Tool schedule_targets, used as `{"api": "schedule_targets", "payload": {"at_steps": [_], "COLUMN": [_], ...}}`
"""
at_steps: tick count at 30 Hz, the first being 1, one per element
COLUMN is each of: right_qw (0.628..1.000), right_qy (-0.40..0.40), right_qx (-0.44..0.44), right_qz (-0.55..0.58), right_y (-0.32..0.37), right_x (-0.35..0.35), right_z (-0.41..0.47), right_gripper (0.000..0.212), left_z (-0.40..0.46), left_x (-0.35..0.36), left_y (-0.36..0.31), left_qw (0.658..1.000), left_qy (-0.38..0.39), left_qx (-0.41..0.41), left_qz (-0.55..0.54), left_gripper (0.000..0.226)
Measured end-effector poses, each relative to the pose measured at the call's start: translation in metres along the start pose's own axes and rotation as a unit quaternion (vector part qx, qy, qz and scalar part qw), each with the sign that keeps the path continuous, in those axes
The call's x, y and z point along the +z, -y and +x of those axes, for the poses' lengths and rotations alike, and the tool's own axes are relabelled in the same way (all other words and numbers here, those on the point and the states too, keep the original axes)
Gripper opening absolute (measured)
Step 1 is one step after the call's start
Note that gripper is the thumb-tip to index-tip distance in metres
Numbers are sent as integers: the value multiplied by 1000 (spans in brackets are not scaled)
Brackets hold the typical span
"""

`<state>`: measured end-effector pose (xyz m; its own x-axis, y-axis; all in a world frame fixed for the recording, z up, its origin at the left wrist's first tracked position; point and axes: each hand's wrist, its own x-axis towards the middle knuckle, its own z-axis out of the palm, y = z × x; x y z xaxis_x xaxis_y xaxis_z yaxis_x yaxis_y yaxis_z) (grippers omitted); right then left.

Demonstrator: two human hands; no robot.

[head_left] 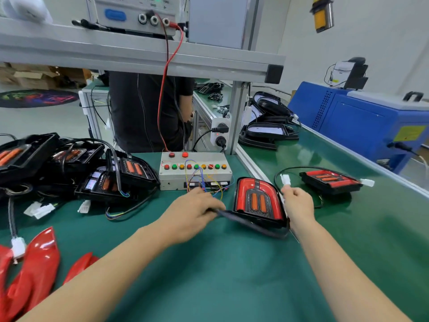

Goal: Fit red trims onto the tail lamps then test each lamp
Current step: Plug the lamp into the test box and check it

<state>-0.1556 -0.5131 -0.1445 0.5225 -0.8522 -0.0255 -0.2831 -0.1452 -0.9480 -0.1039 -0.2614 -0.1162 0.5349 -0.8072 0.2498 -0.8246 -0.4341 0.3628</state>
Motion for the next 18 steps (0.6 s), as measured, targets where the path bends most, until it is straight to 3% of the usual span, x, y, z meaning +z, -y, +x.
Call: {"api": "schedule_targets", "payload": {"at_steps": [3,8,12,18], "right_qw": [993,974,956,952], "right_qy": [71,165,225,242], "right_qx": [69,128,134,154], "right_qz": [69,89,134,109], "right_y": [-4,3,4,0], "right_x": [-1,-12,-23,-18], "right_z": [3,5,3,0], "right_gripper": [25,5,27,10], "left_z": [23,62,81,87], "left_x": [-2,4,13,32], "left_y": [-5,-16,-18,-12], "left_qw": [990,978,960,942], "left_qy": [-10,23,51,43], "left_qx": [-118,-197,-271,-321], "left_qz": [-76,-60,-45,-88], "left_gripper": [24,29,49,51]}}
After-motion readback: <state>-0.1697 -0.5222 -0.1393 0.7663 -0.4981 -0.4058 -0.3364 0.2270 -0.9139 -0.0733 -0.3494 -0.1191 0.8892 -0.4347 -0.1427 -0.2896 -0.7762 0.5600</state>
